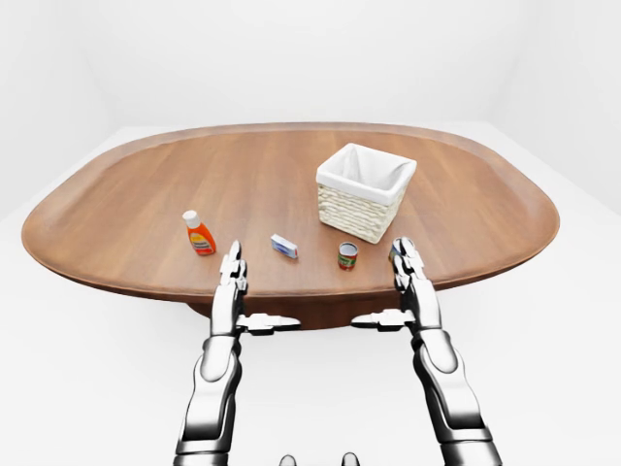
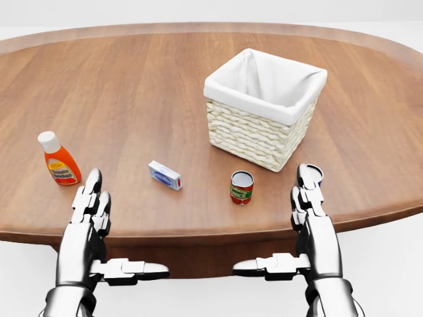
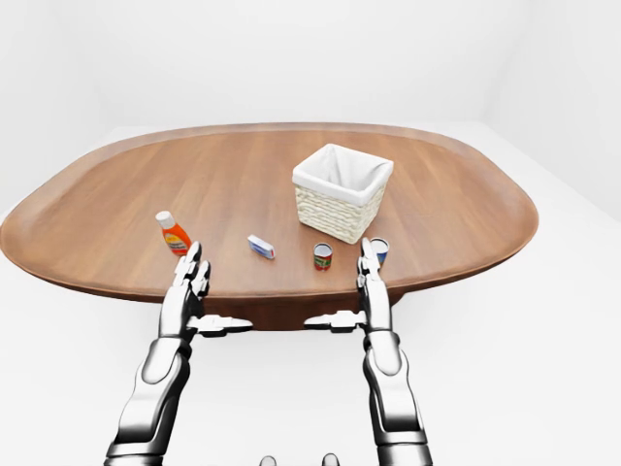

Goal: Pick up the ketchup, and put it in the basket.

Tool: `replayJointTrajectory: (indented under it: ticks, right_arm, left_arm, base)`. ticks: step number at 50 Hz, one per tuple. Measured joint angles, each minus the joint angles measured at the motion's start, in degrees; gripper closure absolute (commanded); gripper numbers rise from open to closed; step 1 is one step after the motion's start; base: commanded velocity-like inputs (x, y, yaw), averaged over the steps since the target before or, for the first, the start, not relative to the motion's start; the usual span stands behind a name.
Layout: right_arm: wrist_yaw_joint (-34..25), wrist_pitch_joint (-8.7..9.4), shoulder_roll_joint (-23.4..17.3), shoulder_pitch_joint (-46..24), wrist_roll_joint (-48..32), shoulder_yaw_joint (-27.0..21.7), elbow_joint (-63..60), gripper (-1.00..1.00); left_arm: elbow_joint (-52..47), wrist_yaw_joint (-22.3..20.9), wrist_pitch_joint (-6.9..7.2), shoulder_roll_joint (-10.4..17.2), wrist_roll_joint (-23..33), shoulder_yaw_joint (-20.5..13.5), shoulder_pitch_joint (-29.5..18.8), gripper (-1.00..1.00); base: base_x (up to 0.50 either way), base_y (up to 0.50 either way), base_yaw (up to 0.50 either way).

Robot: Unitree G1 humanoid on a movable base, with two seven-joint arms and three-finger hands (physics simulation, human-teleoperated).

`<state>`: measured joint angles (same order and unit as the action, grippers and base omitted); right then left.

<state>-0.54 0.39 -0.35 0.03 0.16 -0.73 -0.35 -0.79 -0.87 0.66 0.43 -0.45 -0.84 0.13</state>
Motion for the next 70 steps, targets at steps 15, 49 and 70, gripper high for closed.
replayJointTrajectory:
  ticks: [15,49,70]
  right_arm:
    - [-0.6,1.11,-0.4,0.2,-0.3,-0.5,-0.9,-1.00]
    - [1.1,4.61,0.2,10.1,-6.7,5.5,-22.7,-1.00]
    - [1.8,4.61,0.2,10.7,-7.4,6.2,-24.2,-1.00]
  left_arm:
    - [-1.8,-1.1,1.20,0.5,-0.5,-1.0,0.5,-1.00]
    - [-23.4,-4.8,4.34,-0.1,-1.4,-1.9,10.9,-1.00]
    - [-27.2,-5.8,4.34,-0.4,-2.1,-3.3,12.0,-1.00]
  base:
    - [0.00,0.00,0.00]
    - [0.00,0.00,0.00]
    - [0.00,0.00,0.00]
